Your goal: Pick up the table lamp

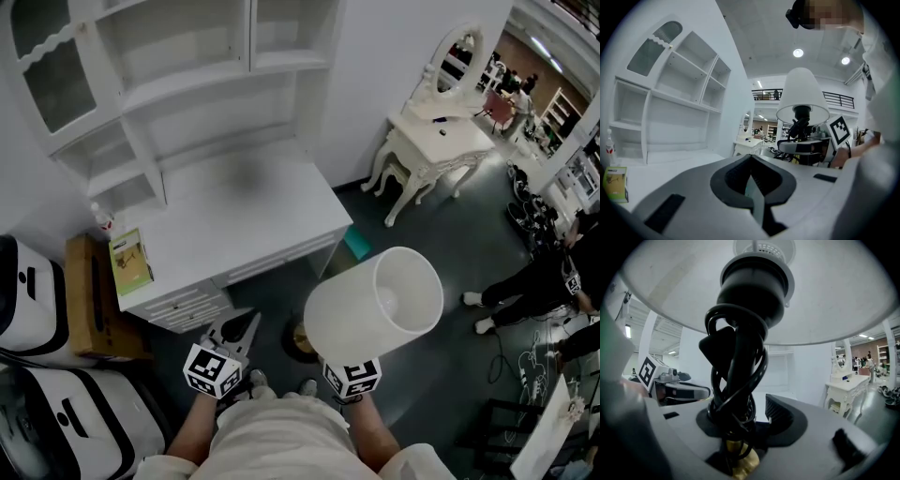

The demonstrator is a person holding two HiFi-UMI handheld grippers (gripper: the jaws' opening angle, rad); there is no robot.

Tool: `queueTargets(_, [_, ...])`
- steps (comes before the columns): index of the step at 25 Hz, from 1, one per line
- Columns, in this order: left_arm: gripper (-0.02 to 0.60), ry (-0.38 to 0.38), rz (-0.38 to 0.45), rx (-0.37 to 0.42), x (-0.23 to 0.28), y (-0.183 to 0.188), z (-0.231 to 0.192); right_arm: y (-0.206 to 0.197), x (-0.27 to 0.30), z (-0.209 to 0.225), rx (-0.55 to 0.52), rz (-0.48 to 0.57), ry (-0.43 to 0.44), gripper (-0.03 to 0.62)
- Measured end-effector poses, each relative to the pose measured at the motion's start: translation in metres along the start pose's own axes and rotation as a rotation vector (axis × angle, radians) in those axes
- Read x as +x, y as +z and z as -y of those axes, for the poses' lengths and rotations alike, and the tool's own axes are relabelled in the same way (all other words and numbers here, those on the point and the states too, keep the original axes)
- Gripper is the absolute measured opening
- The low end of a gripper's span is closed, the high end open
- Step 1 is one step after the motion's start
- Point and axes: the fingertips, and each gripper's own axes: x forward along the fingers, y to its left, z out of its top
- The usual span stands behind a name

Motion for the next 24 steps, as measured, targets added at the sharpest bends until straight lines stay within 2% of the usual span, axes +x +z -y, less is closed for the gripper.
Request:
queueTargets(10, [0.009,0.013,-0.013,0.006,0.004,-0.001,0.01,-0.009,-0.009,0.005,0.008,-0.017,0.015,0.193])
queueTargets(17, [0.009,0.047,-0.02,-0.005,0.0,-0.006,0.003,-0.01,-0.011,0.008,0.004,-0.02,0.023,0.192])
queueTargets(24, [0.009,0.04,-0.002,0.013,0.012,0.003,-0.006,-0.001,0.001,0.019,-0.012,-0.001,0.023,0.193])
